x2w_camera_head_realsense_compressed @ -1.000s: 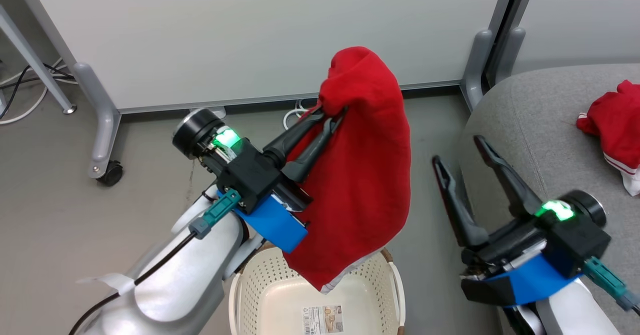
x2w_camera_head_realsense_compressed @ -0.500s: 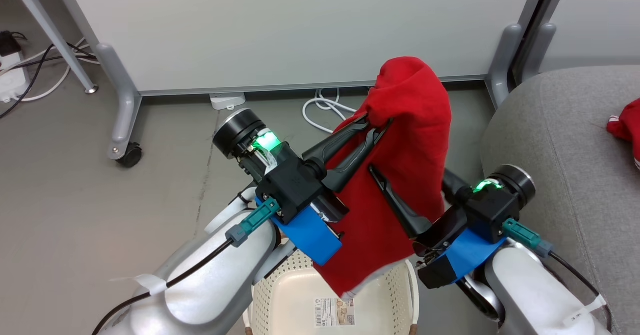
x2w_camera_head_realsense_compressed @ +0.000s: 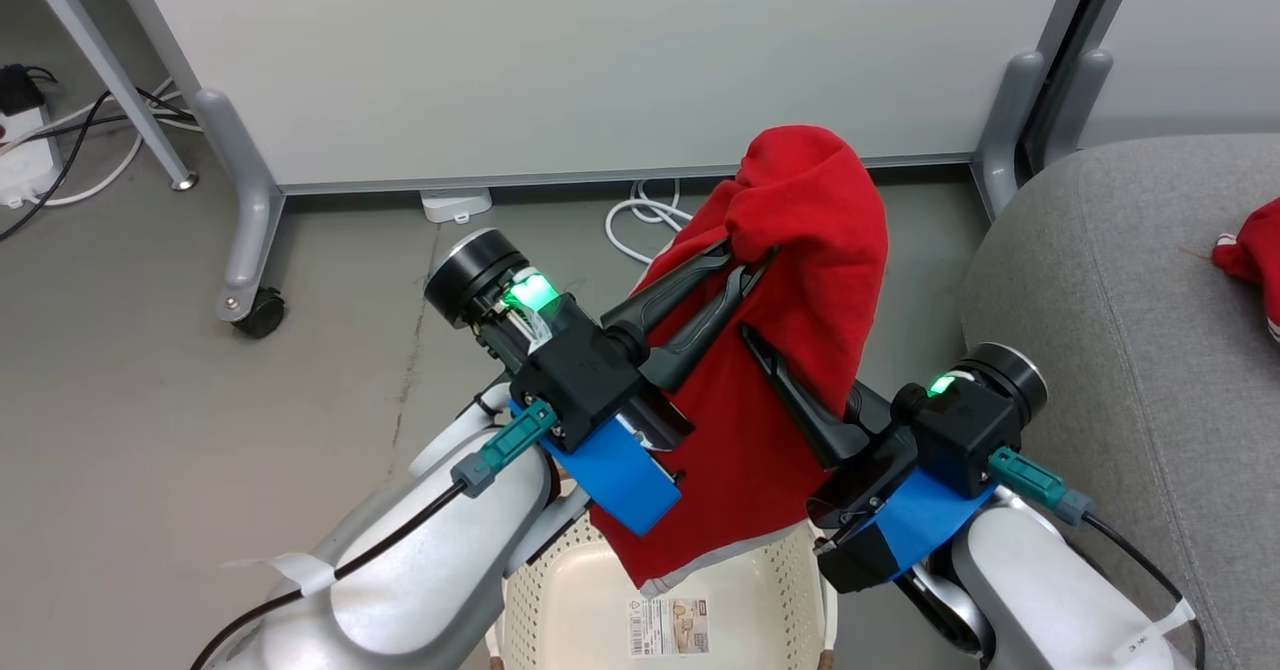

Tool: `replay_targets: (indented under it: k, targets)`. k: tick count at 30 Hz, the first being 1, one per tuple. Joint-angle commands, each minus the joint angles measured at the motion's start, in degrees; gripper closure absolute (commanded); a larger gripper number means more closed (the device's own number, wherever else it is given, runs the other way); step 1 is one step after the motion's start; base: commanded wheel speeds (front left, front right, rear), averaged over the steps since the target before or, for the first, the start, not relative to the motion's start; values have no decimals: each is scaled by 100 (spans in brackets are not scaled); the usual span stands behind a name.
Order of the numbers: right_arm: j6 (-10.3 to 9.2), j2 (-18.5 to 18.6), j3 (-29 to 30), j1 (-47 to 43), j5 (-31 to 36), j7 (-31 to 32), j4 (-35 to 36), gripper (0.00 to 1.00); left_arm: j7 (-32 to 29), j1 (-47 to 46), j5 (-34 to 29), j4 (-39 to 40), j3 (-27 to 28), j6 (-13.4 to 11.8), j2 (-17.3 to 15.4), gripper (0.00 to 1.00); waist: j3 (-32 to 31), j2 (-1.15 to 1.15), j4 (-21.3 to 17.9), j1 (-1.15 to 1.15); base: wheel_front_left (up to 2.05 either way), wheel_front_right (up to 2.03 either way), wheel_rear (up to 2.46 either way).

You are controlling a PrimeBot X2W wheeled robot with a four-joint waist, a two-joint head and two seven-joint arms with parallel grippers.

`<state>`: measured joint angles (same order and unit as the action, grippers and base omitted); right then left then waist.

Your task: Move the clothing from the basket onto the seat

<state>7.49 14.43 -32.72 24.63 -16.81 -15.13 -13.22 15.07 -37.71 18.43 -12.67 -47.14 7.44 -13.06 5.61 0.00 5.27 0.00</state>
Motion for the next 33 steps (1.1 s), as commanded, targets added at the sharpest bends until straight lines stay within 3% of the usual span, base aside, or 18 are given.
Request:
replay_targets:
  k: [1, 15, 16, 17, 18, 29, 33]
  targets:
    - [1, -24, 2, -61, -29, -3, 33, 100, 15, 40, -1, -18, 2, 3, -24, 100, -4, 0, -3, 0, 0, 0, 0]
    - [1, -27, 12, -141, -45, -3, 144, 100, 15, -13, 222, -138, -102, 3, -39, 100, -38, 0, -19, 0, 0, 0, 0]
    - [1, -23, 10, -140, -46, -3, 147, 100, 15, -15, 226, -142, -92, 3, -30, 78, -33, 0, -18, 0, 0, 0, 0]
    - [1, -17, 10, -140, -49, -3, 153, 100, 15, -11, 235, -159, -94, 3, -22, 31, -30, 0, -17, 0, 0, 0, 0]
    - [1, -10, 13, -143, -51, -3, 160, 100, 15, -16, 243, -163, -97, 3, -16, 0, -29, 0, -16, 0, 0, 0, 0]
    - [1, -14, 172, -240, -133, -3, 175, 100, 15, -22, 209, -186, -82, 3, -24, 0, 22, 0, -53, 0, 0, 0, 0]
    - [1, -31, 510, -275, -194, -3, 252, 100, 15, 23, 215, -263, -109, 3, -46, 0, 49, 0, -116, 0, 0, 0, 0]
